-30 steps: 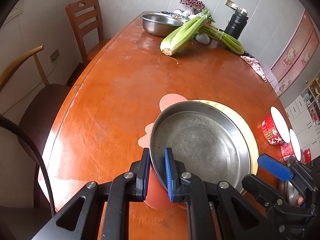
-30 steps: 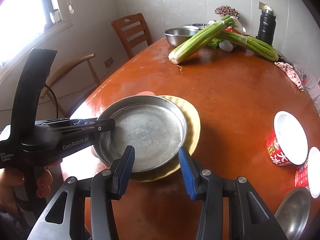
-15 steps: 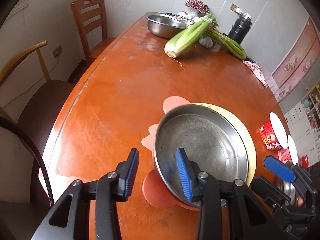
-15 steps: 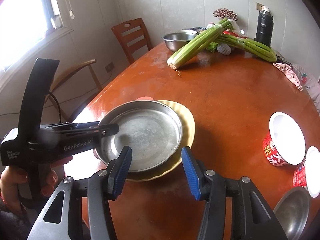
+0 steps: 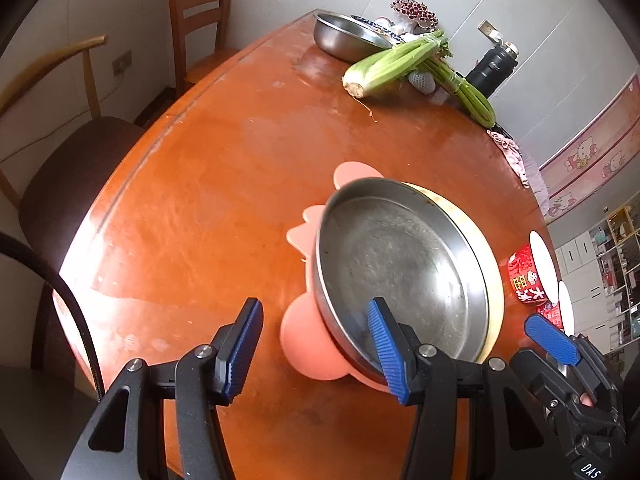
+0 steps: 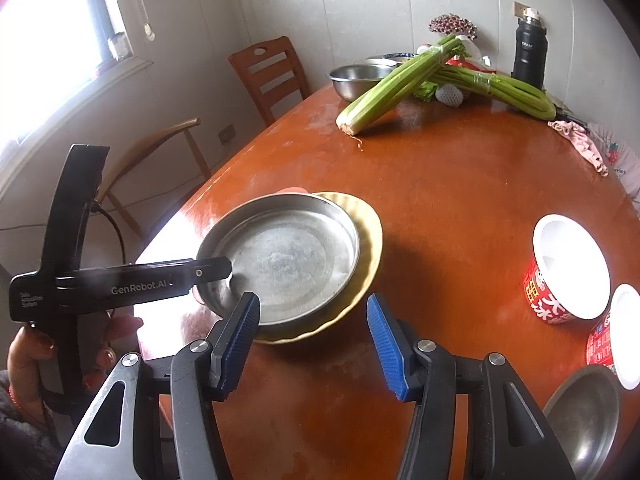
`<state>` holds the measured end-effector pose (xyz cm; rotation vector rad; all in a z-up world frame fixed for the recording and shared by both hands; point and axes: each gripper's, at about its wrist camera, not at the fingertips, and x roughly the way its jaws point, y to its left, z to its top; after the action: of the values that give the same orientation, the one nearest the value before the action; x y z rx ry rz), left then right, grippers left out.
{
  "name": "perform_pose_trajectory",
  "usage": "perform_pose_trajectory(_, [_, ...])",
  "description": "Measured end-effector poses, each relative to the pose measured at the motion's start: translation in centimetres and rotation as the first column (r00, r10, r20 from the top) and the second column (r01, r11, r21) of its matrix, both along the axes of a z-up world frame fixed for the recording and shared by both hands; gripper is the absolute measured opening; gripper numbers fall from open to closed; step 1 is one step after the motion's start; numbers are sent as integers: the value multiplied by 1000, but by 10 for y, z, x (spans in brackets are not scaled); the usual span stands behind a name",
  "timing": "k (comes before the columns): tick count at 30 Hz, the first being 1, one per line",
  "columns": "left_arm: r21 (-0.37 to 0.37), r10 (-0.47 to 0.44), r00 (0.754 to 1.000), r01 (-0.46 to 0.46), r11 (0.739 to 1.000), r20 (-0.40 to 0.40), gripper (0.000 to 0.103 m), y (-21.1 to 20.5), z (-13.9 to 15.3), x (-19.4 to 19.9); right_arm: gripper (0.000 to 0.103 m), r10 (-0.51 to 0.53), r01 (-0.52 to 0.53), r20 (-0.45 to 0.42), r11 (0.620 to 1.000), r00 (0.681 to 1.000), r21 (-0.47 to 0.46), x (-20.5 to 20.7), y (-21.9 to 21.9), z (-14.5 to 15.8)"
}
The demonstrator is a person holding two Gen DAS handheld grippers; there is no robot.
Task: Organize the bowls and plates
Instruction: 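Move the open left gripper away from the stack to the large steel bowl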
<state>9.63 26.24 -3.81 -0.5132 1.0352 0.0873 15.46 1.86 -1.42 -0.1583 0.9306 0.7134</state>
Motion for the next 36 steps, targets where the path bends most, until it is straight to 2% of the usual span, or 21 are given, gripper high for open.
perform_pose_trajectory(3, [-14, -7, 1000, 7, 1000, 2, 55, -6, -2, 3, 58, -13, 13, -15, 1000, 1000, 3, 5, -7, -4])
perform_pose_trajectory(6, [14, -4, 1000, 4, 1000, -8, 55, -13, -2, 7, 58, -31, 31, -48, 1000, 998, -1, 12, -13, -11])
perform_pose_trajectory(9, [-1, -1, 1000, 1, 1000, -6, 55, -17, -2, 11, 58, -41, 41, -70, 999, 997, 3, 17, -18, -17])
perform_pose_trajectory(12, [19, -2, 1000, 2, 1000, -14, 56, -25, -1, 17, 58, -44, 46, -83, 999, 996, 18, 22, -22, -19])
perform_pose_trajectory(25, [42, -57, 998, 59, 997, -26, 56, -69, 3, 59, 58, -57, 60, -97, 998, 994, 24, 41, -42, -25])
perform_pose_trajectory(33, [63, -27, 999, 28, 998, -28, 57, -77, 2, 74, 58, -65, 67, -97, 998, 993, 17, 48, -54, -25])
perform_pose_trajectory(36, [106, 2, 1000, 0, 994, -16, 57, -77, 7, 72, 58, -80, 83, -79, 996, 994, 37, 46, -65, -16])
